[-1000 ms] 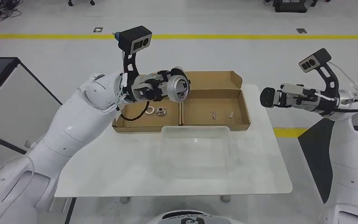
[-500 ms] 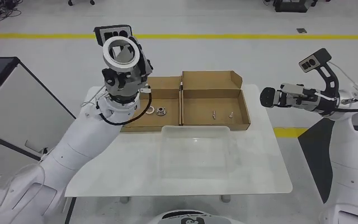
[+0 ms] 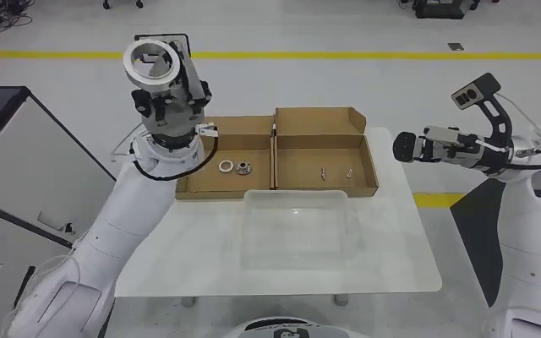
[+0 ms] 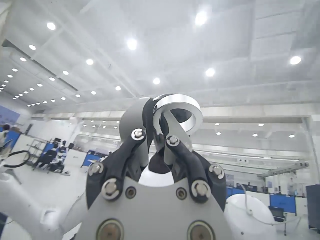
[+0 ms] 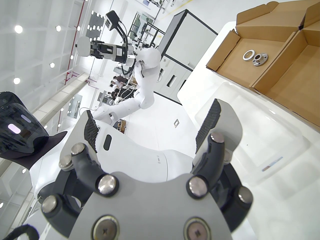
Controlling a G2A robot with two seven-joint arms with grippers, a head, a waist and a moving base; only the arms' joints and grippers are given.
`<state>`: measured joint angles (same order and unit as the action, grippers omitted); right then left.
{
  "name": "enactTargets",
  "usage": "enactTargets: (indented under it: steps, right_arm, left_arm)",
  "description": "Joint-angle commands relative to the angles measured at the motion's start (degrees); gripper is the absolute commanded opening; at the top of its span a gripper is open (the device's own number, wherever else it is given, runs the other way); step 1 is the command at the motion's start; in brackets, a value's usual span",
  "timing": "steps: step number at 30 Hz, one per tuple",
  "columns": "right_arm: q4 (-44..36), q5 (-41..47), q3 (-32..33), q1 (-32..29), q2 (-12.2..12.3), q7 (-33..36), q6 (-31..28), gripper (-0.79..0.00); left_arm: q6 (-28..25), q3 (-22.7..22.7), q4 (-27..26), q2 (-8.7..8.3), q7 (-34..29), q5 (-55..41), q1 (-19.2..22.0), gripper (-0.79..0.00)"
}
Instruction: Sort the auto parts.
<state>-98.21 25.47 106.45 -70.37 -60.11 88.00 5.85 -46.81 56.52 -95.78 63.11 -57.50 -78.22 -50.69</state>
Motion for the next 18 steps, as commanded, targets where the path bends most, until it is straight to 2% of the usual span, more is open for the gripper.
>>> enactTargets:
  steps: [1, 7, 11, 14, 18]
  right_arm:
    - [0.0, 0.0, 0.0, 0.0, 0.0, 0.0, 0.0, 0.0]
    - [0.0, 0.0, 0.0, 0.0, 0.0, 0.0, 0.0, 0.0]
    - [0.0, 0.0, 0.0, 0.0, 0.0, 0.0, 0.0, 0.0]
    - [0.0, 0.0, 0.0, 0.0, 0.0, 0.0, 0.0, 0.0]
    - [0.0, 0.0, 0.0, 0.0, 0.0, 0.0, 0.0, 0.0]
  left_arm:
    - [-0.7, 0.3, 0.2, 0.44, 0.7, 5.3, -0.2, -0.785]
    - [-1.6, 1.1, 0.6, 1.47, 1.6, 17.4, -0.3, -0.785]
    - [-1.5, 1.2, -0.4, 1.93, 1.5, 19.2, -0.6, -0.785]
    - [-1.1, 0.9, -2.1, 2.49, 1.1, 14.9, -1.3, -0.785]
    - [1.8, 1.4, -4.2, 3.57, -1.8, 3.3, -2.6, -0.785]
